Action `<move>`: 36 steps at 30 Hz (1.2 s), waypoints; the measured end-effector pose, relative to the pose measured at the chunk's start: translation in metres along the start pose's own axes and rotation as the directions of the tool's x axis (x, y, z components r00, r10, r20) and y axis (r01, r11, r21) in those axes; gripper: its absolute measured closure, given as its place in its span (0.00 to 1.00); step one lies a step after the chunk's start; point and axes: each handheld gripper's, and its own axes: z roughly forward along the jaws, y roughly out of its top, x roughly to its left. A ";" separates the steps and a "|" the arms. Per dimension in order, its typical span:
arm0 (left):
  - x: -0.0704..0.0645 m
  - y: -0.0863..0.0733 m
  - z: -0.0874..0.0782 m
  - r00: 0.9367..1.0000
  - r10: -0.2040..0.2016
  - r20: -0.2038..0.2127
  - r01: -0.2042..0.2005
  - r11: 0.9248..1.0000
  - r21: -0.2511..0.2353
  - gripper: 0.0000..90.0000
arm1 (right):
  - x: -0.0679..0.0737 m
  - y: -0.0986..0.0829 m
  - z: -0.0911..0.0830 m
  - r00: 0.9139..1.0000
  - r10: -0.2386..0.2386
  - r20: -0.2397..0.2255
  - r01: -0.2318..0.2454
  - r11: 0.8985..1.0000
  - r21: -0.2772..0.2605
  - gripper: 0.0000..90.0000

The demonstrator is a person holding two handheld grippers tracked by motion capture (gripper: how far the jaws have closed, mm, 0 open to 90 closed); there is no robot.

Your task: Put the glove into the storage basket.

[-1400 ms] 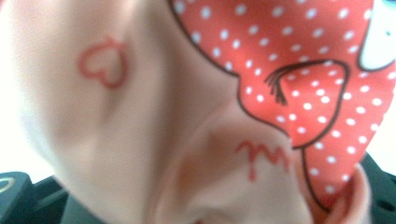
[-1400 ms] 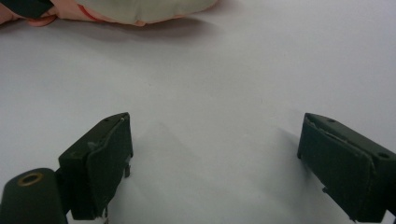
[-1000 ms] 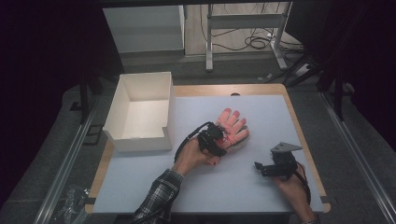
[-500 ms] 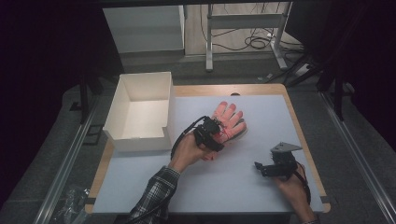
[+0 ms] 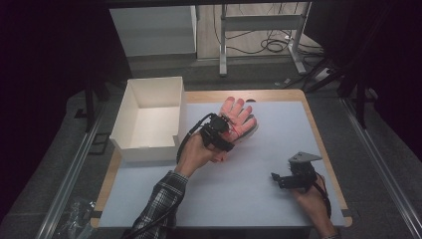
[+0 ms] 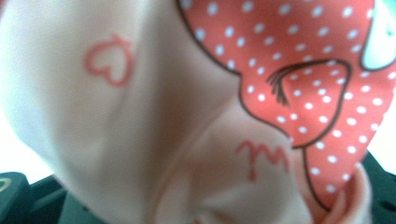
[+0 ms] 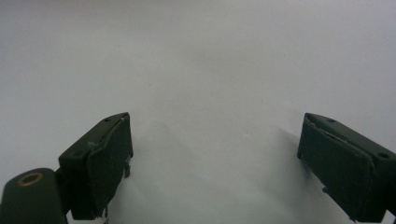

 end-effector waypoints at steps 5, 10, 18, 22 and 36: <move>0.008 0.007 -0.014 0.999 -0.023 -0.024 0.023 1.000 -0.019 0.45 | 0.000 0.000 0.000 1.000 0.000 -0.001 0.000 1.000 0.000 0.12; 0.017 0.014 -0.033 0.998 -0.031 -0.062 0.030 0.999 -0.024 0.45 | 0.000 0.000 0.000 1.000 0.000 -0.001 0.000 1.000 0.000 0.12; 0.034 0.021 -0.061 0.990 -0.081 -0.119 0.073 0.995 -0.063 0.45 | 0.000 0.000 0.000 1.000 0.000 -0.002 0.000 1.000 0.000 0.12; 0.044 0.020 -0.072 0.982 -0.108 -0.152 0.098 0.993 -0.073 0.45 | 0.000 0.000 0.000 1.000 0.001 -0.002 -0.001 1.000 0.000 0.12; 0.086 0.000 -0.106 0.939 -0.229 -0.256 0.199 0.970 -0.138 0.44 | 0.000 0.000 0.000 1.000 0.000 -0.002 0.000 1.000 0.000 0.12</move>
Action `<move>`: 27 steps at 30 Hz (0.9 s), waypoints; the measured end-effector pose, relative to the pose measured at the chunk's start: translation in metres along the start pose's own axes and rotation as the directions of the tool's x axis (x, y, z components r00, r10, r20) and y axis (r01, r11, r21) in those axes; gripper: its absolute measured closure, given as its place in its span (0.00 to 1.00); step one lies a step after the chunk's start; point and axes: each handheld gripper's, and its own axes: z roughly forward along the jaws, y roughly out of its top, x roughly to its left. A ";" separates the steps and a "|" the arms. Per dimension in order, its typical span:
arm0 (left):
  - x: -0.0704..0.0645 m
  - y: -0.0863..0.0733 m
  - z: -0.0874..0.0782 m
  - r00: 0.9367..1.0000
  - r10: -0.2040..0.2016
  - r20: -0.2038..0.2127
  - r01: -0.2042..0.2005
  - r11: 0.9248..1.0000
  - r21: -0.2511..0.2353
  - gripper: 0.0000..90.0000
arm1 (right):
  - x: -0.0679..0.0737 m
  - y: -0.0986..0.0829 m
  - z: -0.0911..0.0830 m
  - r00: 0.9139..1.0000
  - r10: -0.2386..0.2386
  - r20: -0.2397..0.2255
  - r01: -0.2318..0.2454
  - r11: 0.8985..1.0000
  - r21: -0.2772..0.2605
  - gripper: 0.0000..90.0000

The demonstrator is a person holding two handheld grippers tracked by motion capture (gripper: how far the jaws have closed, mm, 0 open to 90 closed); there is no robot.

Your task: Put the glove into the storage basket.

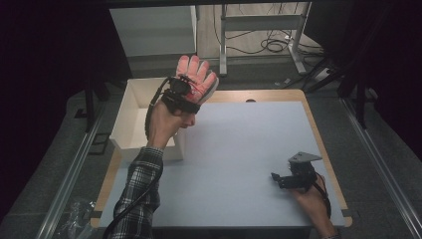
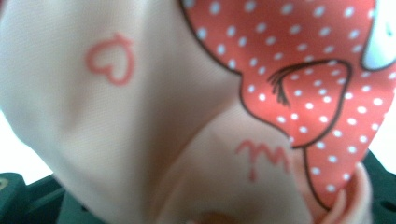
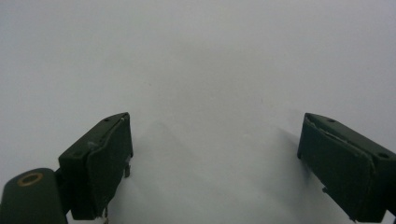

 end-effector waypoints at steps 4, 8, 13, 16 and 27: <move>0.014 -0.006 -0.004 0.999 -0.031 -0.022 0.031 1.000 -0.006 0.44 | 0.000 0.000 0.000 1.000 0.000 0.000 0.000 1.000 0.000 0.12; 0.028 -0.013 -0.007 0.997 -0.068 -0.037 0.067 0.998 -0.015 0.44 | 0.000 0.000 0.000 1.000 0.000 0.000 0.000 1.000 0.000 0.12; 0.045 -0.023 -0.011 0.992 -0.108 -0.070 0.107 0.994 -0.021 0.44 | 0.000 0.000 0.000 1.000 -0.002 0.003 0.002 1.000 -0.002 0.12; 0.054 -0.030 -0.012 0.988 -0.124 -0.088 0.123 0.992 -0.021 0.44 | 0.000 0.000 0.000 1.000 -0.002 0.002 0.002 1.000 -0.001 0.12; 0.079 -0.052 0.006 0.965 -0.227 -0.134 0.228 0.974 -0.010 0.44 | 0.000 0.000 0.000 1.000 -0.001 0.001 0.001 1.000 -0.001 0.12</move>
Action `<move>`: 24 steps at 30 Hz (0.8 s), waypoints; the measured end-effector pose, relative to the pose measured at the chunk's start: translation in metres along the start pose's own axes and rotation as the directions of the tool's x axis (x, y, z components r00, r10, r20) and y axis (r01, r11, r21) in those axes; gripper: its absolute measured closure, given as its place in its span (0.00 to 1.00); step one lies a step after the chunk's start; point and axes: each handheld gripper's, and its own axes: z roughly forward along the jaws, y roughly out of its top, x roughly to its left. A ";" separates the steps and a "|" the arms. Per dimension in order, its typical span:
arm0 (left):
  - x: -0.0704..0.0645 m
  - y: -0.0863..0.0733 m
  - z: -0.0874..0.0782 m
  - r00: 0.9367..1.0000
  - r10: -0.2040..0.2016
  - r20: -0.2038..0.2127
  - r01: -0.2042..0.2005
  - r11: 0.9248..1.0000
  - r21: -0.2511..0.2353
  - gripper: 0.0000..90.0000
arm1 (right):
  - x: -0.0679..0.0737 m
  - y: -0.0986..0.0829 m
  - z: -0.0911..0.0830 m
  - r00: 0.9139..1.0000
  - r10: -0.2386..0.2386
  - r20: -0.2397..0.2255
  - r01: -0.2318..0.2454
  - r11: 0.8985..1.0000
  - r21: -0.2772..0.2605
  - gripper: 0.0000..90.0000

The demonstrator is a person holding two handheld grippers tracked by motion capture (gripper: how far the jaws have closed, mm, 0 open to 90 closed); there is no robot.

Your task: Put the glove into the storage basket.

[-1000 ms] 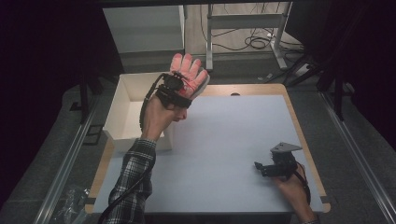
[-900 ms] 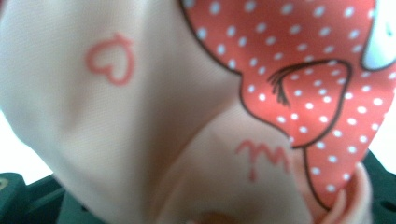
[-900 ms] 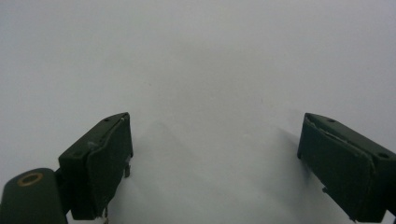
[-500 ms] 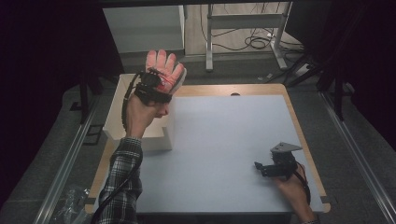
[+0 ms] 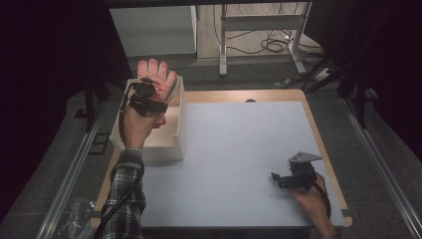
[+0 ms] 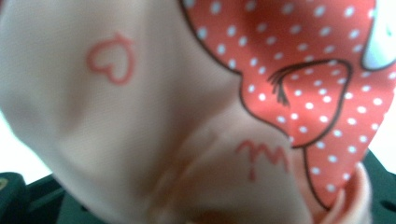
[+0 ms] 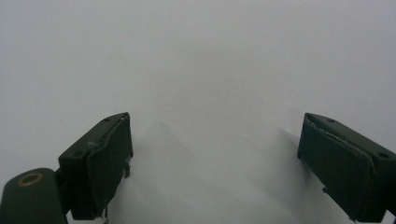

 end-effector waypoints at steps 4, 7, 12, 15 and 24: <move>0.006 -0.004 0.014 0.999 -0.032 -0.004 0.032 0.999 0.020 0.44 | 0.000 0.000 0.000 1.000 0.000 0.001 0.000 1.000 0.000 0.12; 0.008 -0.008 0.028 0.999 -0.051 -0.009 0.051 0.998 0.038 0.44 | 0.000 0.000 0.000 1.000 0.000 0.000 0.000 1.000 0.000 0.12; 0.007 -0.010 0.052 0.998 -0.059 -0.026 0.061 0.995 0.082 0.43 | 0.000 0.000 0.000 1.000 0.000 0.000 0.000 1.000 0.000 0.12; 0.005 -0.010 0.064 0.998 -0.055 -0.042 0.060 0.991 0.119 0.43 | 0.000 0.000 0.000 1.000 0.000 0.000 0.000 1.000 0.000 0.12; 0.001 -0.007 0.095 0.996 -0.067 -0.058 0.078 0.972 0.222 0.41 | 0.000 0.000 0.000 1.000 0.000 0.000 0.000 1.000 0.000 0.12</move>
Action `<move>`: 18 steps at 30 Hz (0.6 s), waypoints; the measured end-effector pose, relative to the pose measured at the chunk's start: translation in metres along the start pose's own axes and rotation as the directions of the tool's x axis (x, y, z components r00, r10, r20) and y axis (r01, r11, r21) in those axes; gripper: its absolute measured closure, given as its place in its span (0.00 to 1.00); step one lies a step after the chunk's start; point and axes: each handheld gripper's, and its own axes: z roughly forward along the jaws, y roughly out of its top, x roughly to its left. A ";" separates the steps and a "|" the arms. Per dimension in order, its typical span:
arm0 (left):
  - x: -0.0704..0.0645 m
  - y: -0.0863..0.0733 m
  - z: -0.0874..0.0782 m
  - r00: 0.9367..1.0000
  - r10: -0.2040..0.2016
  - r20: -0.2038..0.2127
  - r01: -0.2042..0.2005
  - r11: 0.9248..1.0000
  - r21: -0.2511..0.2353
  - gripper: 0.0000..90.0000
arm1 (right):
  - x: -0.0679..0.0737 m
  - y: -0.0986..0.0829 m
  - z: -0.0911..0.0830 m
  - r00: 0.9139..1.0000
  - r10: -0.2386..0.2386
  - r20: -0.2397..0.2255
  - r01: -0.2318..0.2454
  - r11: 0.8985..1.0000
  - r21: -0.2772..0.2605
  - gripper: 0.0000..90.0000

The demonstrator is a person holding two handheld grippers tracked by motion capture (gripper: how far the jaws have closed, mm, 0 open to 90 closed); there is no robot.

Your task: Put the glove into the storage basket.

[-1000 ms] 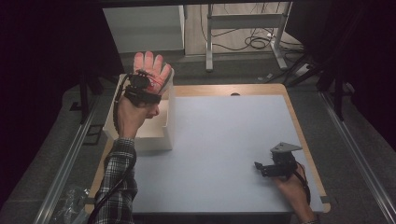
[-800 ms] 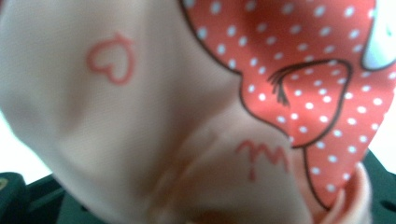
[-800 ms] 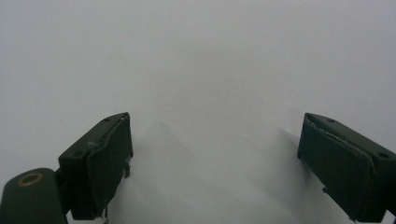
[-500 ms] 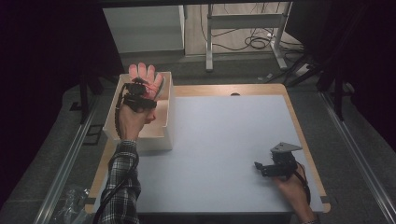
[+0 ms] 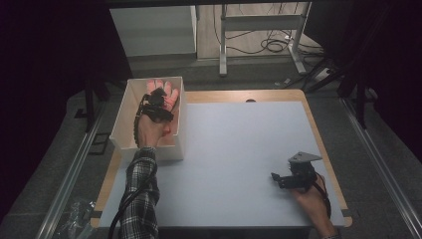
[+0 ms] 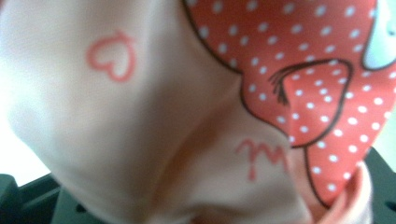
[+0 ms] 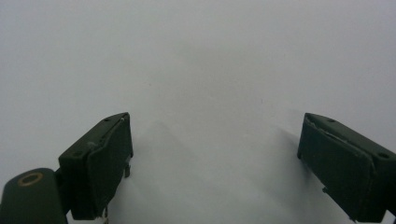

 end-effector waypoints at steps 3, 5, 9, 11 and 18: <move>-0.004 0.003 0.006 1.000 0.004 -0.005 -0.004 1.000 0.024 0.40 | 0.000 0.000 0.000 1.000 0.000 0.000 0.000 1.000 0.000 0.12; -0.006 0.005 0.011 1.000 0.007 -0.014 -0.006 0.999 0.043 0.39 | 0.000 0.000 0.000 1.000 0.000 0.000 0.000 1.000 0.000 0.12; -0.008 0.007 0.019 1.000 0.004 -0.012 -0.003 0.997 0.077 0.38 | 0.000 0.000 0.000 1.000 0.000 0.000 0.000 1.000 0.000 0.12; -0.010 0.007 0.024 1.000 0.011 0.005 -0.012 0.993 0.115 0.37 | 0.000 0.000 0.000 1.000 0.000 0.000 0.000 1.000 0.000 0.12; -0.008 0.003 0.044 0.998 -0.021 0.067 0.008 0.982 0.187 0.27 | 0.000 0.000 0.000 1.000 0.000 0.000 0.000 1.000 0.000 0.12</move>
